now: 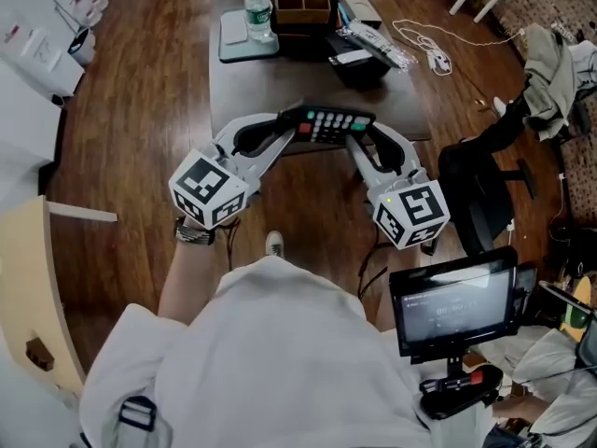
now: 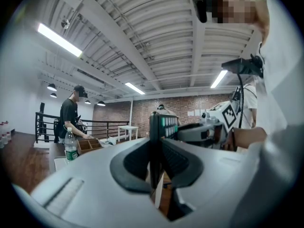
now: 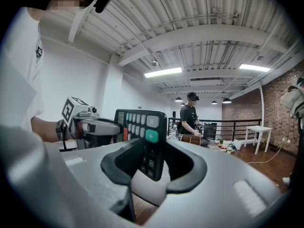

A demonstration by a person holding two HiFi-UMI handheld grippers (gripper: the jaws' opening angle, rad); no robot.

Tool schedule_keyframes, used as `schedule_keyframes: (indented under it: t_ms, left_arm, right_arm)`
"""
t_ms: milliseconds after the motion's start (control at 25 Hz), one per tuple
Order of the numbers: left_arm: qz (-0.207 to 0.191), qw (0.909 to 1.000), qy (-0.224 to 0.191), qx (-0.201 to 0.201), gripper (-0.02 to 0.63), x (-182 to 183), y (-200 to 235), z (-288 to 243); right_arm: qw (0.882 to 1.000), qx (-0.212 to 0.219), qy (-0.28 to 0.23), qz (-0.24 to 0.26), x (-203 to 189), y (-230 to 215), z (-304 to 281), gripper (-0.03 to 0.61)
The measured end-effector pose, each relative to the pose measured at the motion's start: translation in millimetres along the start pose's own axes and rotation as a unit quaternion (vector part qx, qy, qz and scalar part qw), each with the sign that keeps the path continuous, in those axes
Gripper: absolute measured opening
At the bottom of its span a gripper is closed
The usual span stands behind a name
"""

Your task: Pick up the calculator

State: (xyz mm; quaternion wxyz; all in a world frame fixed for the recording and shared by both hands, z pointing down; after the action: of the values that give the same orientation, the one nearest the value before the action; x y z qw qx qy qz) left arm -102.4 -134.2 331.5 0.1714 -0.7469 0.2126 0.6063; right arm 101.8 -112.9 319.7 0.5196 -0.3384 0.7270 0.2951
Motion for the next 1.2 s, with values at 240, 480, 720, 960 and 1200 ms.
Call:
schedule_keyframes:
  t_ms: [240,480,720,960,1200]
  left_arm:
    - [0.013,0.9999,-0.006,0.004,0.057,-4,-54,11]
    - [0.006,0.9999,-0.007,0.011,0.058,-10,-102,28]
    - [0.000,0.9999,-0.012,0.012,0.058,-6,-160,56]
    - [0.006,0.9999,-0.006,0.012,0.058,-13,-216,77]
    - [0.005,0.9998,-0.009,0.020,0.058,-15,-284,112]
  right_arm:
    - [1.000,0.004,-0.004,0.006,-11,14,50,0.140]
    - [1.000,0.009,-0.014,0.011,-26,36,93,0.140]
    - [1.000,0.012,-0.024,0.015,-30,65,149,0.140]
    - [1.000,0.013,-0.021,0.010,-46,93,201,0.140]
    - [0.999,0.019,-0.028,0.019,-55,131,264,0.140]
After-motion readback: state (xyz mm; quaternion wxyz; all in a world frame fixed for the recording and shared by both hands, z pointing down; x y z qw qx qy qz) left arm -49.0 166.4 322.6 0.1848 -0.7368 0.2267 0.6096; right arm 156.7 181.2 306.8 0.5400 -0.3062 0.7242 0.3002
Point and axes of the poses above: the fingertips, and each gripper's own axes: z backward along the fingers, y to its left, x out of its top, the point moved 7 cm from there along z, backward along the fingers, and after that the axes turned 9 degrees about y, right-handed, at the moved point
